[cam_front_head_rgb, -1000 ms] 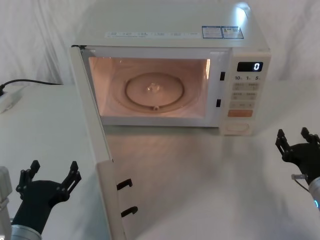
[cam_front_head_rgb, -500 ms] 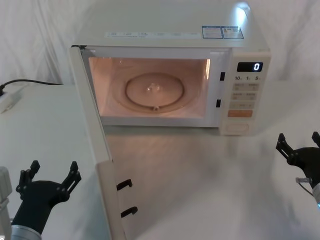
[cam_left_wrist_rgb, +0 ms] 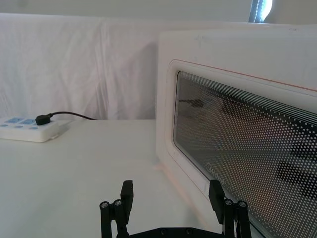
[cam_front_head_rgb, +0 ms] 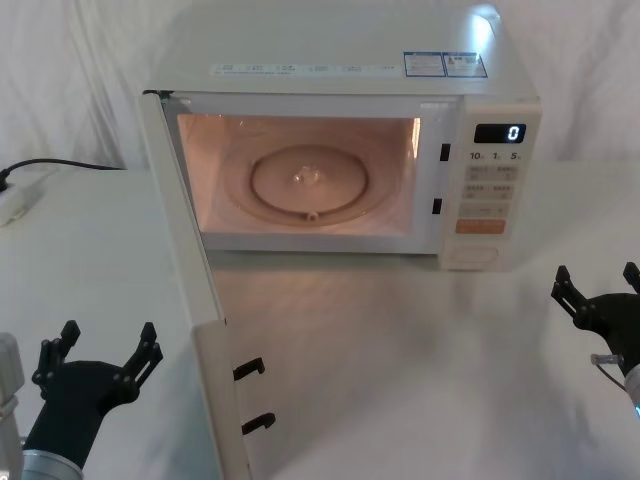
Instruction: Press the button to open the microwave door with one hand; close the microwave door with the other hand.
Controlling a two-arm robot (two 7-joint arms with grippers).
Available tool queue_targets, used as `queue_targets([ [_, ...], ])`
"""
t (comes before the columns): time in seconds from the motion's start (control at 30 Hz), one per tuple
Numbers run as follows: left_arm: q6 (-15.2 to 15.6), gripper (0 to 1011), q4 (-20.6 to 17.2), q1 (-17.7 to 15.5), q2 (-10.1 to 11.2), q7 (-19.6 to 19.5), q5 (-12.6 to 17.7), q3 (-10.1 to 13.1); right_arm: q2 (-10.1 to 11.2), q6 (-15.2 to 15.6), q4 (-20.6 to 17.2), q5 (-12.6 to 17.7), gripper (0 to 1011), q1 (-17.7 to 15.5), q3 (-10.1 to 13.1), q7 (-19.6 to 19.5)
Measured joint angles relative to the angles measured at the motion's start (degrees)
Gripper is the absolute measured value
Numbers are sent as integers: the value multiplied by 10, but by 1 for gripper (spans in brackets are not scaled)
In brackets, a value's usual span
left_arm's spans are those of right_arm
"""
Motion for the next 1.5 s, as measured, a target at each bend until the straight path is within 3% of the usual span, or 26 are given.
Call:
queue_targets([
  [0.9, 0, 1001, 0, 0, 0, 0, 0, 0, 0, 1, 0, -1, 1002, 0, -1, 0],
  [1.07, 0, 938, 0, 0, 0, 0, 0, 0, 0, 1, 0, -1, 1002, 0, -1, 0],
  [1.3, 0, 722, 0, 0, 0, 0, 0, 0, 0, 1, 0, -1, 1002, 0, -1, 0],
  [1.37, 0, 708, 0, 0, 0, 0, 0, 0, 0, 0, 0, -1, 1002, 0, -1, 0],
  [1.47, 0, 561, 0, 0, 0, 0, 0, 0, 0, 0, 0, -1, 1002, 0, -1, 0],
  [1.5, 0, 561, 0, 0, 0, 0, 0, 0, 0, 0, 0, -1, 1002, 0, -1, 0],
])
